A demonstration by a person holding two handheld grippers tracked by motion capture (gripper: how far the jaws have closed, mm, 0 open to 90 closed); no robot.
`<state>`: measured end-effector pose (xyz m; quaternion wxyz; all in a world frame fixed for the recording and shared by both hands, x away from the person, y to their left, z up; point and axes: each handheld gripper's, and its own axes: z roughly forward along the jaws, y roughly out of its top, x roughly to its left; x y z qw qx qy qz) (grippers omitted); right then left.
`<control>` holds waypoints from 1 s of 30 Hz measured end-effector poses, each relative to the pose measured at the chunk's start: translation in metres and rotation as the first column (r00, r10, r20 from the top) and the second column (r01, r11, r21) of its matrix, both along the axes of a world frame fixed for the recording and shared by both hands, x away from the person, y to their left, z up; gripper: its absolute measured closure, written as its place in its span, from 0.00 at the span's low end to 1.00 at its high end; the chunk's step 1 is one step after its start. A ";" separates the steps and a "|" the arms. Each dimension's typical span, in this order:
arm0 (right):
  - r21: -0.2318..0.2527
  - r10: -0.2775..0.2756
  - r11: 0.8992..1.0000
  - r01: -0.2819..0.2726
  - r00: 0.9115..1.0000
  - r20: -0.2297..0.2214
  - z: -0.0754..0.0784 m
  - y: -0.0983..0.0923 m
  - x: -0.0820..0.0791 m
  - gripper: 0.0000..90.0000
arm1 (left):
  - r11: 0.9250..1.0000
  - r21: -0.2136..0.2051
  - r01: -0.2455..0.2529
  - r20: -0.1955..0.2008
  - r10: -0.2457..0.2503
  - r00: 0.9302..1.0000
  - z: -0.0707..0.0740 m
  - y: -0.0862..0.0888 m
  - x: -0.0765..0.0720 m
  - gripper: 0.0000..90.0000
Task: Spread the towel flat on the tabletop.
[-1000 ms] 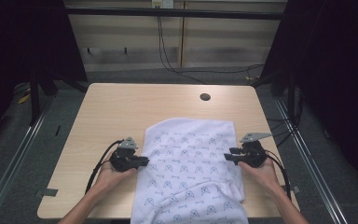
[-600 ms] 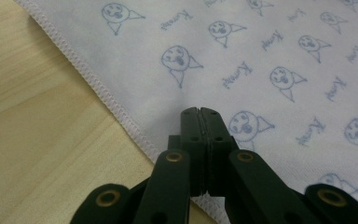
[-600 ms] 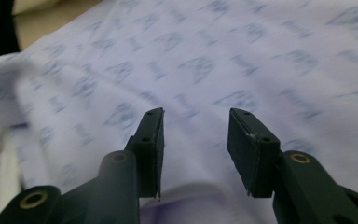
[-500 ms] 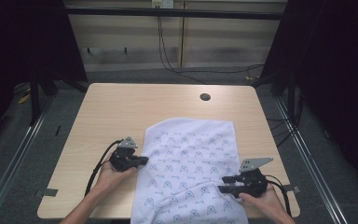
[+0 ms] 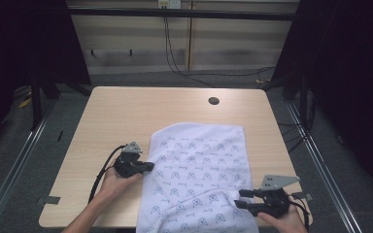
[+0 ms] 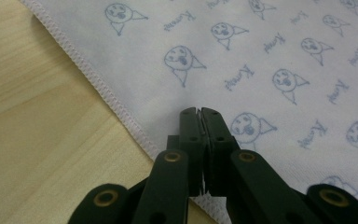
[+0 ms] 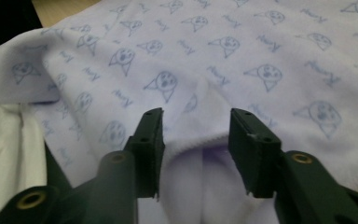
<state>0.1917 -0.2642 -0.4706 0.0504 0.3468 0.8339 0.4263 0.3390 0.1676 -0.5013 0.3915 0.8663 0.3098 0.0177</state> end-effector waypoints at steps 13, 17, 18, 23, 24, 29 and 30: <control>-0.006 0.117 0.993 -0.118 0.992 -0.049 0.003 0.016 -0.013 0.97 | 1.000 -0.003 -0.009 0.006 0.009 1.000 0.000 0.000 0.000 0.98; -0.014 0.217 0.976 -0.220 0.972 -0.090 0.011 0.009 -0.054 0.96 | 1.000 -0.001 -0.010 0.000 0.010 1.000 0.000 0.000 0.001 0.98; -0.016 0.222 0.974 -0.225 0.970 -0.093 0.012 0.008 -0.061 0.93 | 1.000 -0.001 -0.011 -0.001 0.011 1.000 0.000 0.000 0.001 0.98; 0.097 0.080 0.992 -0.080 0.997 -0.002 0.017 -0.011 -0.046 0.68 | 1.000 -0.015 -0.003 -0.010 0.003 1.000 0.000 0.001 0.003 0.94; 0.128 0.045 0.991 -0.046 0.999 0.006 0.016 -0.016 -0.035 0.69 | 1.000 -0.015 -0.001 -0.008 0.001 1.000 -0.001 0.001 0.003 0.94; 0.004 -0.063 0.998 0.063 0.998 0.002 0.000 -0.013 0.033 0.63 | 1.000 -0.019 -0.002 -0.007 0.002 1.000 -0.001 0.003 0.005 0.93; -0.034 -0.082 0.996 0.082 0.997 0.006 -0.003 -0.010 0.045 0.63 | 1.000 -0.019 -0.003 -0.006 0.003 1.000 -0.001 0.003 0.005 0.93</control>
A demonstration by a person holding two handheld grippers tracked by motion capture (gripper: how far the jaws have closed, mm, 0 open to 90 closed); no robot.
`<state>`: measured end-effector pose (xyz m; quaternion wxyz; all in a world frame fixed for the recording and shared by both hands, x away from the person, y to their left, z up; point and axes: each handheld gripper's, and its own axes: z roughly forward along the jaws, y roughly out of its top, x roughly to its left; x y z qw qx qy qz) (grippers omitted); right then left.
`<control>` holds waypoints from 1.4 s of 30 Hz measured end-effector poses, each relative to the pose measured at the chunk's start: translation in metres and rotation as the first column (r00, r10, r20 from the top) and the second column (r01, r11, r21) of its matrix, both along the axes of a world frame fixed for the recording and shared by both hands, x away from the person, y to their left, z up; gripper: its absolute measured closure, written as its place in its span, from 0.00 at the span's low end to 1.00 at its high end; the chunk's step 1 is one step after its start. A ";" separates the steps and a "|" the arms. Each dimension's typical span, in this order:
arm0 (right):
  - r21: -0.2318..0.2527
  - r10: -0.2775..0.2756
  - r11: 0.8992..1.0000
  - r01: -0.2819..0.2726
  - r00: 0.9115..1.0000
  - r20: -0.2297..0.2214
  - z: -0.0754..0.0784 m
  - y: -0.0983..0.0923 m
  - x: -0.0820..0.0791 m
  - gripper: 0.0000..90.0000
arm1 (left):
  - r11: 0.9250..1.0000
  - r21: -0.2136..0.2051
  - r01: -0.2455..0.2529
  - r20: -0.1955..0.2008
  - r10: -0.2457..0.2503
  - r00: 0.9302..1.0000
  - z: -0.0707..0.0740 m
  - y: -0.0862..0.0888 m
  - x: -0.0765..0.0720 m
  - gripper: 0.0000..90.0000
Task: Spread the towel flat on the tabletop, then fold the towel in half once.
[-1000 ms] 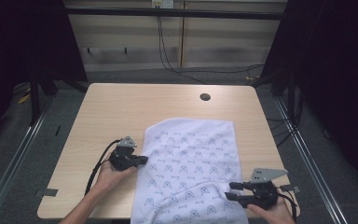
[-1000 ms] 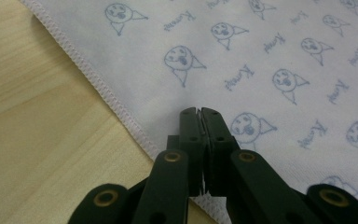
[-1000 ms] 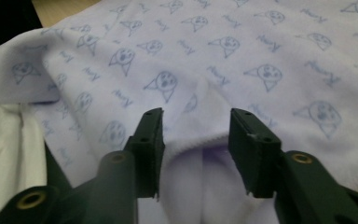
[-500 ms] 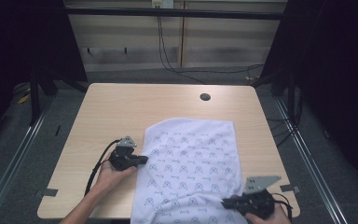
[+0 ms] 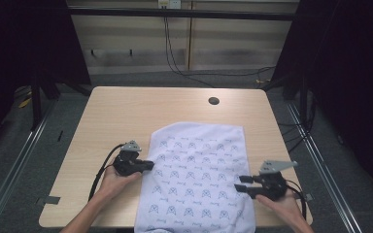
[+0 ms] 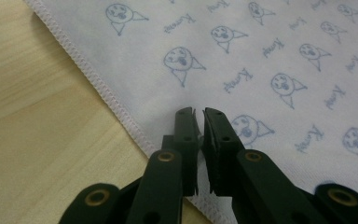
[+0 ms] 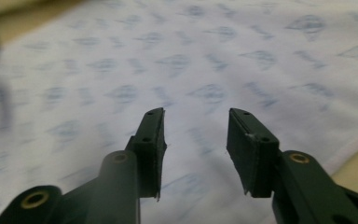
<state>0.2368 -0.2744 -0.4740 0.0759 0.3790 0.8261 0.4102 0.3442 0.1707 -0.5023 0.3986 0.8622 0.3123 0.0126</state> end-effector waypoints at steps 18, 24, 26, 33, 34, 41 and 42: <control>-0.119 -0.046 0.992 0.045 0.999 -0.010 -0.025 0.019 0.038 0.97 | 0.997 -0.013 0.074 -0.033 -0.075 0.997 0.001 0.024 -0.048 0.99; -0.088 -0.007 0.996 0.003 0.999 -0.048 -0.024 0.018 0.013 0.96 | 0.993 -0.019 0.118 -0.080 -0.119 0.990 0.003 0.027 -0.072 0.99; -0.078 0.007 0.997 -0.012 0.997 -0.071 -0.023 0.017 0.004 0.90 | 0.991 -0.017 0.134 -0.082 -0.135 0.987 0.004 0.028 -0.079 0.96; -0.020 -0.027 0.999 0.027 0.999 0.021 -0.007 0.007 0.006 0.67 | 0.998 -0.046 0.042 -0.022 -0.043 0.999 0.016 0.030 -0.059 0.71; -0.012 -0.045 0.999 0.045 0.998 0.037 -0.005 0.004 0.013 0.67 | 0.998 -0.055 0.022 -0.014 -0.022 1.000 0.019 0.032 -0.052 0.72; -0.019 -0.124 0.992 0.125 0.990 0.060 -0.001 -0.013 0.049 0.66 | 0.994 -0.071 -0.078 0.032 0.080 0.996 0.021 0.032 -0.012 0.72; -0.018 -0.136 0.990 0.137 0.989 0.060 0.000 -0.015 0.055 0.66 | 0.995 -0.068 -0.078 0.029 0.080 0.996 0.021 0.032 -0.005 0.72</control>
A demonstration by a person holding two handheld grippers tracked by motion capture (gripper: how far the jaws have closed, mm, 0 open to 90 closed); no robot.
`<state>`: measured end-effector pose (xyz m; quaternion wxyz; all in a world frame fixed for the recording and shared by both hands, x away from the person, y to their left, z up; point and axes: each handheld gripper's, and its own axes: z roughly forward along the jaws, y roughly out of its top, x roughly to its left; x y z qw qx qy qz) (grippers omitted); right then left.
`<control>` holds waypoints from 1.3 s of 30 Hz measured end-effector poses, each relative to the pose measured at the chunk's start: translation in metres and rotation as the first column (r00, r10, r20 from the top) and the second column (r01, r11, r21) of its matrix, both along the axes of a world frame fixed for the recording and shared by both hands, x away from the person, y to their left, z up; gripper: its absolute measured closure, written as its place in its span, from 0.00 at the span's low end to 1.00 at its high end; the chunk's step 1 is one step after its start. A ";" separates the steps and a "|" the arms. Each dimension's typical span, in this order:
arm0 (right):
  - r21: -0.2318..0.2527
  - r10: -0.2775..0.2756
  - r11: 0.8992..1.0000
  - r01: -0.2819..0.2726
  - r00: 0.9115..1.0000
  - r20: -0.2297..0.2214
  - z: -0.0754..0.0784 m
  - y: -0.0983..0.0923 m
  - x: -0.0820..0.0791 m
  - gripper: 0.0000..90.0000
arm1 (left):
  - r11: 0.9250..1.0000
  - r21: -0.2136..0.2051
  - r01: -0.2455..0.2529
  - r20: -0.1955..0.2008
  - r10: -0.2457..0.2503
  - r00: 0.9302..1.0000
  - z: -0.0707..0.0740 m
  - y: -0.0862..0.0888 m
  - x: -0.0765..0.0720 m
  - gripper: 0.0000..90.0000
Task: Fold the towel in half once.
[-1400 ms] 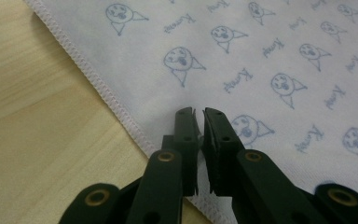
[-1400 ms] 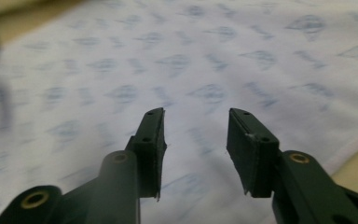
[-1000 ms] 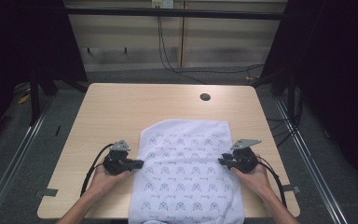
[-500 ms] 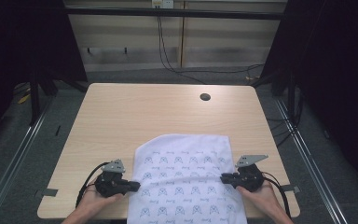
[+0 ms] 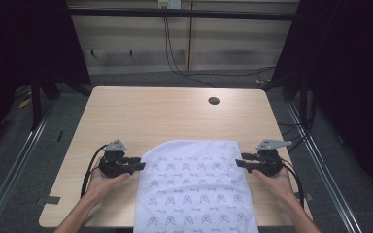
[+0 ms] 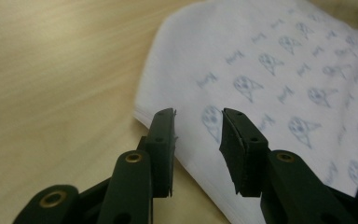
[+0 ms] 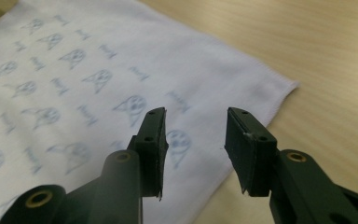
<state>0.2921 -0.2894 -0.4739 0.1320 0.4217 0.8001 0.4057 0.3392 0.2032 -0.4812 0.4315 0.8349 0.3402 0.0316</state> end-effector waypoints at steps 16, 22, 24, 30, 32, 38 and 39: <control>-0.027 -0.053 0.998 0.052 0.998 -0.036 -0.021 0.007 0.080 0.66 | 0.998 0.000 -0.068 -0.006 0.068 0.998 -0.020 -0.012 0.050 0.75; -0.071 -0.066 0.996 0.062 0.996 -0.053 -0.029 0.009 0.082 0.61 | 0.998 0.016 -0.065 -0.014 0.065 0.998 -0.024 -0.014 0.050 0.69; -0.074 -0.073 0.995 0.070 0.997 -0.035 -0.030 0.008 0.083 0.60 | 0.998 0.022 -0.060 -0.015 0.061 0.998 -0.025 -0.015 0.049 0.69; -0.086 -0.081 0.993 0.078 0.996 -0.026 -0.032 0.008 0.082 0.58 | 1.000 0.025 -0.014 -0.007 0.014 1.000 -0.022 -0.023 0.043 0.65; -0.093 -0.074 0.993 0.071 0.997 -0.028 -0.032 0.010 0.081 0.59 | 1.000 0.028 0.001 -0.011 0.000 1.000 -0.023 -0.027 0.040 0.63; -0.104 -0.068 0.992 0.065 0.998 -0.020 -0.031 0.013 0.075 0.84 | 0.998 0.043 0.040 -0.008 -0.039 0.999 -0.023 -0.040 0.035 0.58; -0.100 -0.067 0.993 0.064 0.997 -0.028 -0.031 0.013 0.074 0.88 | 0.998 0.040 0.048 -0.009 -0.048 0.999 -0.024 -0.042 0.034 0.57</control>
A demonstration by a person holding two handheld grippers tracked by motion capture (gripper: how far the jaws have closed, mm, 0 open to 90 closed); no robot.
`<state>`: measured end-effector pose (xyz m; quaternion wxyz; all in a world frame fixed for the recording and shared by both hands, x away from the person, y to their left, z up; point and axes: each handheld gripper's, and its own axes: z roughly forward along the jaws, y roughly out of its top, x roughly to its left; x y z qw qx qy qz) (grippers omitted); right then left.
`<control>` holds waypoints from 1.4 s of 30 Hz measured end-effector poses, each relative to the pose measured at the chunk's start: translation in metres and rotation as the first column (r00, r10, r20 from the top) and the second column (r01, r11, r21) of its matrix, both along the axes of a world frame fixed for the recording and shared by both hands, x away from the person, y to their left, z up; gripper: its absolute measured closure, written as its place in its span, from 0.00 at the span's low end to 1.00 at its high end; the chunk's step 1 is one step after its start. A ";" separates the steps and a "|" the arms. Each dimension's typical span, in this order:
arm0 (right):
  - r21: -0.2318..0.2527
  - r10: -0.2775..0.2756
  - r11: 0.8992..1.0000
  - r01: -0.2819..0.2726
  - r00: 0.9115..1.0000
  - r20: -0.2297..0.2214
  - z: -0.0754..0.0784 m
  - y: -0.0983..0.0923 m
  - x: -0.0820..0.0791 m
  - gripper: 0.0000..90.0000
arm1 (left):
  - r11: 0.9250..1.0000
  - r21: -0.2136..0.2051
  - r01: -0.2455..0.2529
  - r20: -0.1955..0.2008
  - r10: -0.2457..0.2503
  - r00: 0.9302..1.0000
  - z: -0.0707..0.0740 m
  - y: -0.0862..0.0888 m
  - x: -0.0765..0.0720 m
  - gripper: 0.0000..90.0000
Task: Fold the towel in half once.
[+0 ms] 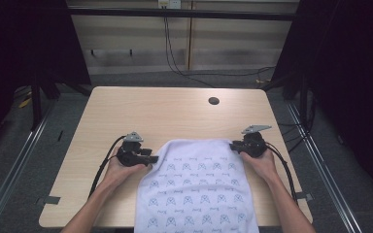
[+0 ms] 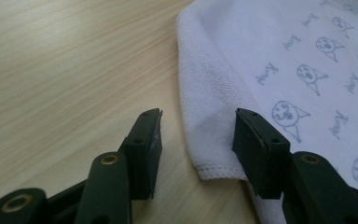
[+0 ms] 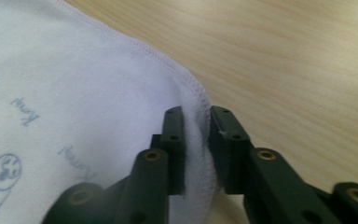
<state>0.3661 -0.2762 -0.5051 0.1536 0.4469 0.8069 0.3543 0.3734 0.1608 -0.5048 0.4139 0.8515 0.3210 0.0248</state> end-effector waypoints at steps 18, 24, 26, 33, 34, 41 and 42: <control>0.170 0.009 0.985 -0.015 0.999 0.034 0.027 -0.008 -0.008 0.97 | 0.988 -0.151 -0.026 0.031 0.031 0.999 0.029 0.021 0.002 0.97; 0.235 0.003 0.972 -0.025 0.995 0.096 0.056 -0.014 -0.005 0.97 | 0.978 -0.193 -0.081 0.068 0.096 0.993 0.050 0.043 0.008 0.98; 0.254 0.003 0.967 -0.032 0.994 0.112 0.068 -0.015 -0.003 0.98 | 0.970 -0.228 -0.088 0.078 0.108 0.991 0.059 0.047 0.010 0.98; 0.302 0.003 0.951 -0.061 0.982 0.188 0.114 -0.012 0.012 0.98 | 0.956 -0.271 -0.109 0.121 0.146 0.982 0.093 0.048 0.024 0.98; 0.316 -0.001 0.947 -0.064 0.980 0.200 0.119 -0.012 0.015 0.98 | 0.951 -0.288 -0.112 0.125 0.153 0.980 0.098 0.047 0.027 0.98; 0.313 -0.023 0.948 -0.055 0.970 0.241 0.157 -0.012 0.034 0.98 | 0.943 -0.307 -0.128 0.187 0.192 0.963 0.139 0.049 0.045 0.98; 0.320 -0.029 0.946 -0.054 0.968 0.249 0.164 -0.012 0.036 0.98 | 0.942 -0.313 -0.124 0.201 0.194 0.960 0.147 0.049 0.047 0.98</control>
